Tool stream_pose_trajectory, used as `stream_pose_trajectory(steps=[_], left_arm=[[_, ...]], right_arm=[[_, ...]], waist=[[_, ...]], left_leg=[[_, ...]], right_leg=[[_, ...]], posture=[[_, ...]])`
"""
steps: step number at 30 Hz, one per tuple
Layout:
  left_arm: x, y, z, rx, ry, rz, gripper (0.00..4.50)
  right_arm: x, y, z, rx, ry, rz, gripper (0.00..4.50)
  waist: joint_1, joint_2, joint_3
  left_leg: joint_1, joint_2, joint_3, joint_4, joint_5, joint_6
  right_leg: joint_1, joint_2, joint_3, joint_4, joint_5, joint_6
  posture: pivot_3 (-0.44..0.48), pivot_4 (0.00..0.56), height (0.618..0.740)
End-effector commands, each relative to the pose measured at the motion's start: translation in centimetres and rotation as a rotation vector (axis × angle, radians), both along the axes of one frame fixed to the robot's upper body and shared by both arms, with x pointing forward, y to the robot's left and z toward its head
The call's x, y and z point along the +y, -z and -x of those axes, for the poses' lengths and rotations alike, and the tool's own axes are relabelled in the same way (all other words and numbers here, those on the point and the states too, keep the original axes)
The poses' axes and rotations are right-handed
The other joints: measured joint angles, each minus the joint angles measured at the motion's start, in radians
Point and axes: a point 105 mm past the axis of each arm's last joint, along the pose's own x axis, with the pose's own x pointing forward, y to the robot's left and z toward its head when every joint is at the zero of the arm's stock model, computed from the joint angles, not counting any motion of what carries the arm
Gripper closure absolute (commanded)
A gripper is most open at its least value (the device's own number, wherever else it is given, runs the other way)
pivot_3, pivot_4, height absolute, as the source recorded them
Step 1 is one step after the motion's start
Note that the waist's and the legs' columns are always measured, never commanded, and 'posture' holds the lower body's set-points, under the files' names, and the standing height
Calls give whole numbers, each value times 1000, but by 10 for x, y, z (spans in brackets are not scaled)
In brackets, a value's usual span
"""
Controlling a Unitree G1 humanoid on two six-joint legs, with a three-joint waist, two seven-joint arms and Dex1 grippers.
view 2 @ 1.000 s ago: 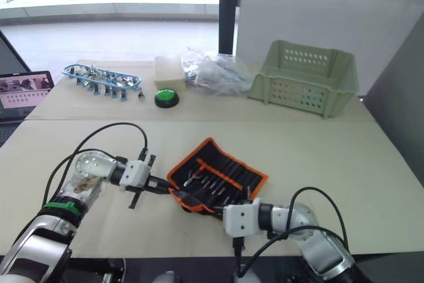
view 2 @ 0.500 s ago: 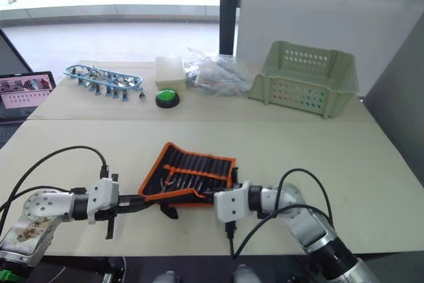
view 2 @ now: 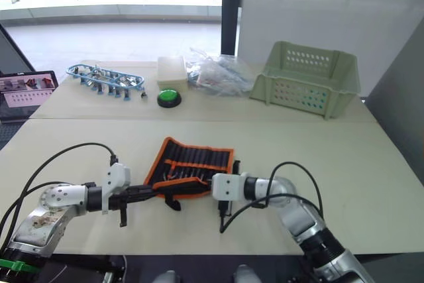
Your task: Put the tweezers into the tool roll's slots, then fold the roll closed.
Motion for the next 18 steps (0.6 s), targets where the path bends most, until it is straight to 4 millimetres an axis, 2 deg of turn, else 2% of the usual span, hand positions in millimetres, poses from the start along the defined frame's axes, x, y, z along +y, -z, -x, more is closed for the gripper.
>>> stream_pose_trajectory(steps=[1,4,7,11,17,18], left_arm=[[9,-1,-10,-35,-37,-39,4472],[16,12,-29,-49,-123,-113,4472],[13,17,-33,-43,-121,-124,4472],[6,13,-34,-61,-100,-114,4472],[-4,0,-38,-90,-101,-63,4500],[-5,-3,-38,-93,-99,-61,4500]], right_arm=[[-11,-7,-10,-30,41,-4,4500],[-13,-9,-13,12,76,-28,4500],[-16,-8,-14,50,100,-41,4500],[-15,-9,-13,81,117,-75,4500],[-15,-18,-20,94,209,-184,2632],[-15,-23,-20,96,219,-217,2211]], waist=[[0,0,0],[1,0,0],[1,0,0],[3,1,0],[2,1,0],[2,1,0]], left_leg=[[0,0,0,0,0,0],[0,0,0,0,0,0],[0,0,0,0,0,0],[0,0,0,0,0,0],[0,0,0,0,0,0],[0,0,0,0,0,0]], right_leg=[[0,0,0,0,0,0],[0,0,0,0,0,0],[0,0,0,0,0,0],[0,0,0,0,0,0],[0,-1,0,0,0,0],[0,0,0,1,0,0]], posture=[[0,150,713],[0,150,713],[0,150,713],[0,150,713],[0,150,713],[0,150,713]])
